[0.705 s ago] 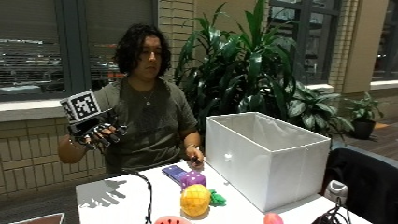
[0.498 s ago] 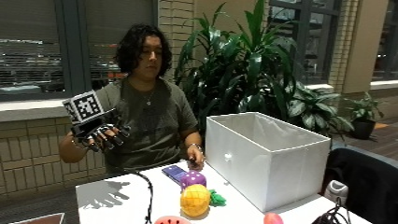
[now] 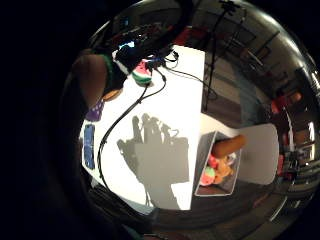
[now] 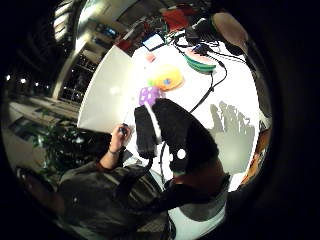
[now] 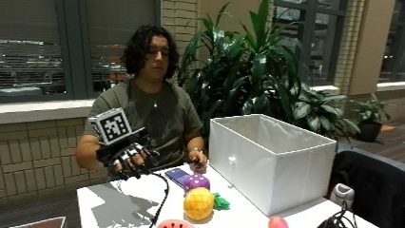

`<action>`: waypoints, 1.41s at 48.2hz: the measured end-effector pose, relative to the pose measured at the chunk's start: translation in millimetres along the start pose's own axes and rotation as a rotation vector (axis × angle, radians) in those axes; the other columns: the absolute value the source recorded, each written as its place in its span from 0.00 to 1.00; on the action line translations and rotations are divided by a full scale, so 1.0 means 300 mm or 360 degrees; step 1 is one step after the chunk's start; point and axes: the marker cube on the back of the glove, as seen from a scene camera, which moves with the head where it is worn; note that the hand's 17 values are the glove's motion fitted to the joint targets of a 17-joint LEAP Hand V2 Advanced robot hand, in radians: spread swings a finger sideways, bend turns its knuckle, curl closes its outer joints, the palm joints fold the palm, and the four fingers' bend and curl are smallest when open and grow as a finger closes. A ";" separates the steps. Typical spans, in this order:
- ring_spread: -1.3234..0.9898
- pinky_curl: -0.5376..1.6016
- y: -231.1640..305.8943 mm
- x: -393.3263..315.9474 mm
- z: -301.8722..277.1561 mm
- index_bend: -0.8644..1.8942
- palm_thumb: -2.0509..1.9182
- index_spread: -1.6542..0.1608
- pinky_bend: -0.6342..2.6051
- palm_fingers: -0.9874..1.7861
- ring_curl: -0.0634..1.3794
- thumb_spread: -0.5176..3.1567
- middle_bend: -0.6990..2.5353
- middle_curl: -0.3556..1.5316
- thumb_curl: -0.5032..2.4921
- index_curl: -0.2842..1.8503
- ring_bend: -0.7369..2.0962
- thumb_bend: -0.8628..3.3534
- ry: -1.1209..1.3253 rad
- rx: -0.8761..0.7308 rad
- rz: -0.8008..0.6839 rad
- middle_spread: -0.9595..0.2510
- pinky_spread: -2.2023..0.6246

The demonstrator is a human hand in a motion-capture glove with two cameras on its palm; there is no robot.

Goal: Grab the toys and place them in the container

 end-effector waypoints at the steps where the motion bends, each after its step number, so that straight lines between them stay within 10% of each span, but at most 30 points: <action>1: 0.43 0.38 -0.028 -0.003 0.021 0.36 0.50 0.71 0.41 0.55 0.21 0.49 0.31 0.31 0.20 0.19 0.51 0.20 -0.0002 0.0000 0.0012 0.63 0.74; 28: 0.41 0.43 -0.522 -0.022 0.570 0.32 0.51 0.72 0.49 0.62 0.30 0.55 0.36 0.37 0.23 0.16 0.64 0.20 0.0544 -0.0116 0.0222 0.55 0.65; 40: 0.40 0.46 -0.494 -0.068 0.428 0.34 0.53 0.75 0.54 0.67 0.37 0.56 0.41 0.41 0.23 0.13 0.71 0.21 0.0560 0.0441 -0.0012 0.50 0.63; 58: 0.43 0.43 -0.269 -0.743 -0.312 0.38 0.51 0.76 0.48 0.80 0.38 0.59 0.53 0.52 0.20 0.15 0.73 0.20 -0.0226 0.0861 -0.0945 0.49 0.62; 68: 0.44 0.44 -0.320 -1.162 -0.340 0.39 0.51 0.76 0.48 0.79 0.38 0.59 0.54 0.54 0.20 0.17 0.74 0.20 -0.0302 0.0856 -0.1615 0.51 0.62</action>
